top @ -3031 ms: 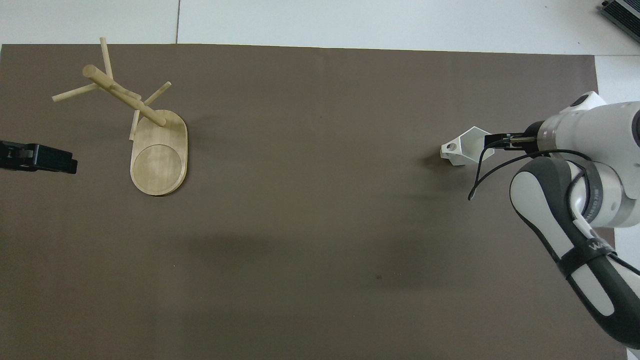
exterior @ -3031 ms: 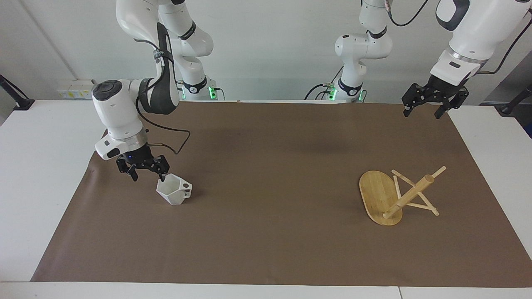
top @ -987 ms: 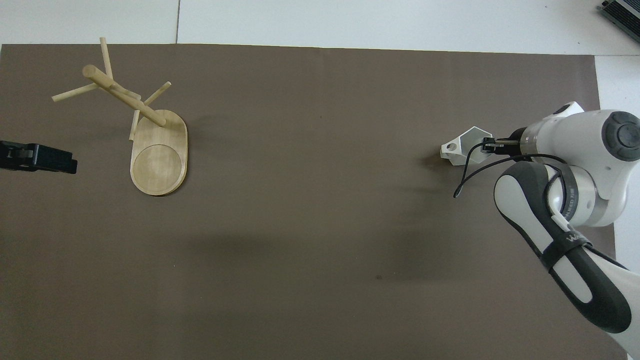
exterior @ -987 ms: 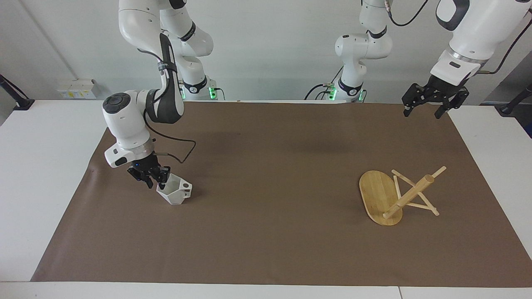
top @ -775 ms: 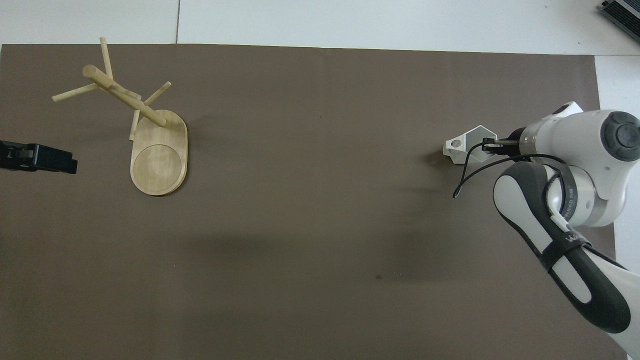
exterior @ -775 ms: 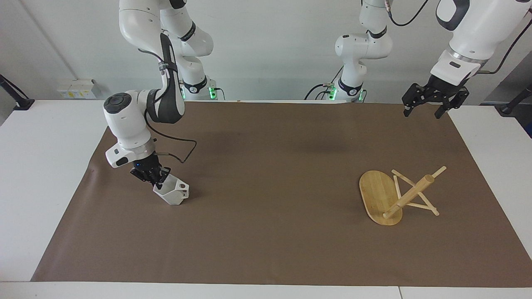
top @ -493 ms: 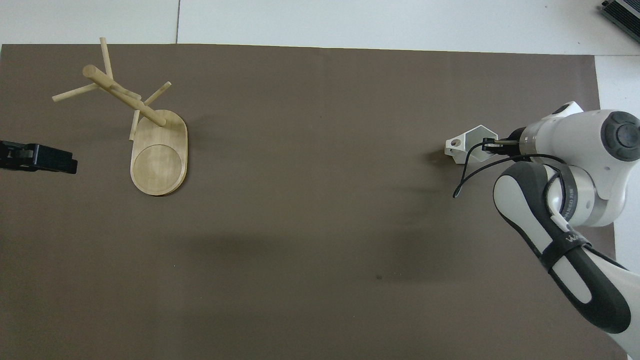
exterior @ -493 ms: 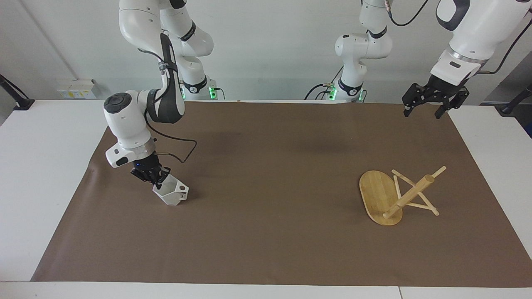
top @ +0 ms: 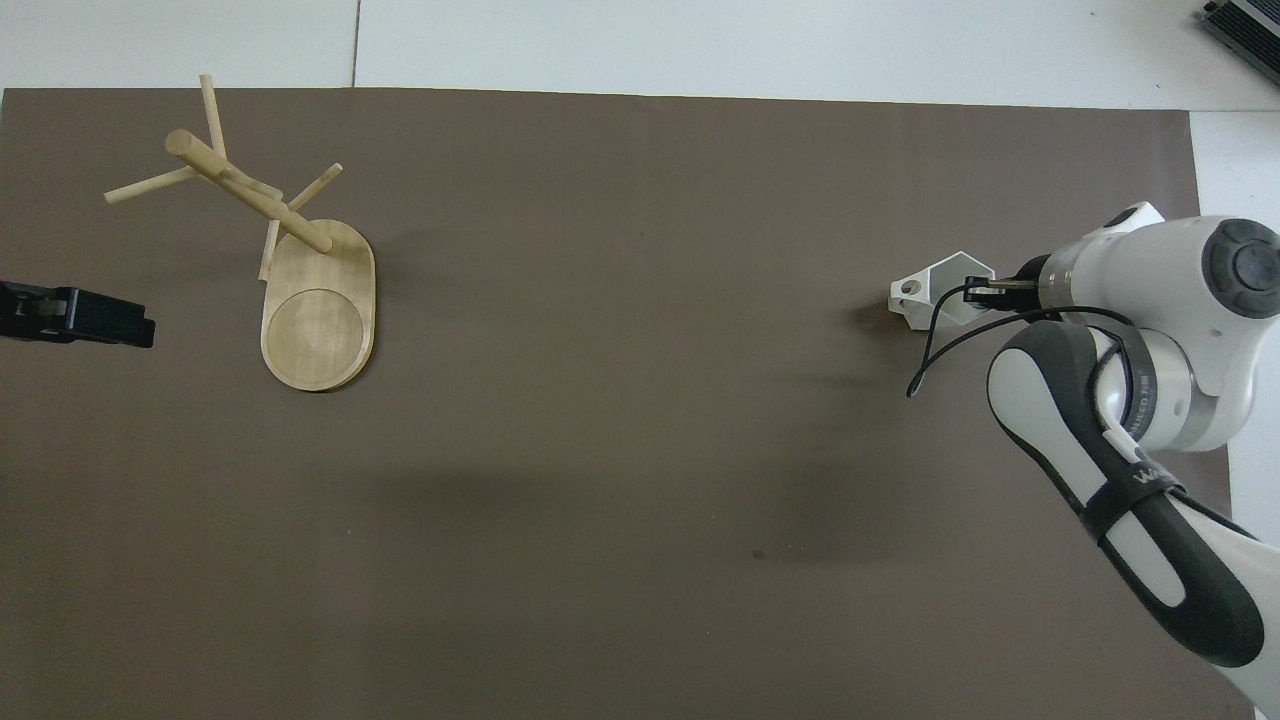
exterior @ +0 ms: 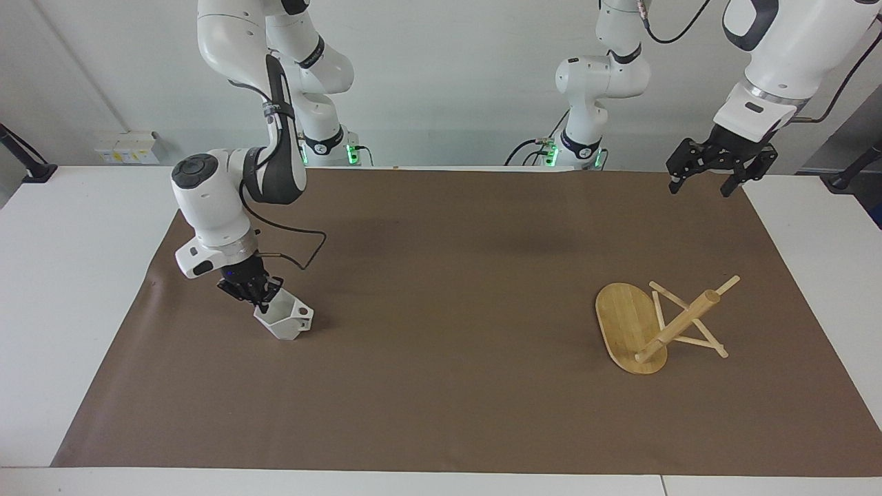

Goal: Hang cup on rack
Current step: 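Close the right gripper on the white cup's rim, then lift the cup with the right gripper while the left gripper approaches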

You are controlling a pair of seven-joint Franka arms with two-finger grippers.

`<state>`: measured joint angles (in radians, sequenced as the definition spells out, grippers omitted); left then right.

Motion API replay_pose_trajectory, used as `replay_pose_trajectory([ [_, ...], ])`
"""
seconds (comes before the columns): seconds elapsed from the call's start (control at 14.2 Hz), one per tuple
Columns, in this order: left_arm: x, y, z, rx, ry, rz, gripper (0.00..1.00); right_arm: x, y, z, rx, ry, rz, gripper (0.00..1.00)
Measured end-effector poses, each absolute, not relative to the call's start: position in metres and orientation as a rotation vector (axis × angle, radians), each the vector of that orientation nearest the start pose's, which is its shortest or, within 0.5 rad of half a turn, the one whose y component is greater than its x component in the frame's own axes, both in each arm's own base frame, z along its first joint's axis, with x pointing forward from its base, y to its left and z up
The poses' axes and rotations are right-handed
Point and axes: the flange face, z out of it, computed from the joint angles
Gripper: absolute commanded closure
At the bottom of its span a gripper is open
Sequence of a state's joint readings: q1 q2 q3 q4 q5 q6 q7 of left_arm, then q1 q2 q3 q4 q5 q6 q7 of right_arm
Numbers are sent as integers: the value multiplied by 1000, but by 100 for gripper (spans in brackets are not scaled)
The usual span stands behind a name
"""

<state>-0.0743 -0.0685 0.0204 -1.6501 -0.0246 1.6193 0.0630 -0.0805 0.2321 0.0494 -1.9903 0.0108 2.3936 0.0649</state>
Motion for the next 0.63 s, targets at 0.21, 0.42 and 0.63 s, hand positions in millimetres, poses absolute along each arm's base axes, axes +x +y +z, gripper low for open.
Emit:
replay_pose_trajectory([
  [0.21, 537, -31, 629, -3161, 184, -60, 0, 615, -20, 371, -3106, 163, -237, 100],
  [0.42, 537, -31, 629, -3161, 184, -60, 0, 618, -20, 382, -3109, 162, -196, 100],
  [0.63, 537, -31, 629, -3161, 184, -59, 0, 620, -20, 398, -3113, 160, -129, 100],
])
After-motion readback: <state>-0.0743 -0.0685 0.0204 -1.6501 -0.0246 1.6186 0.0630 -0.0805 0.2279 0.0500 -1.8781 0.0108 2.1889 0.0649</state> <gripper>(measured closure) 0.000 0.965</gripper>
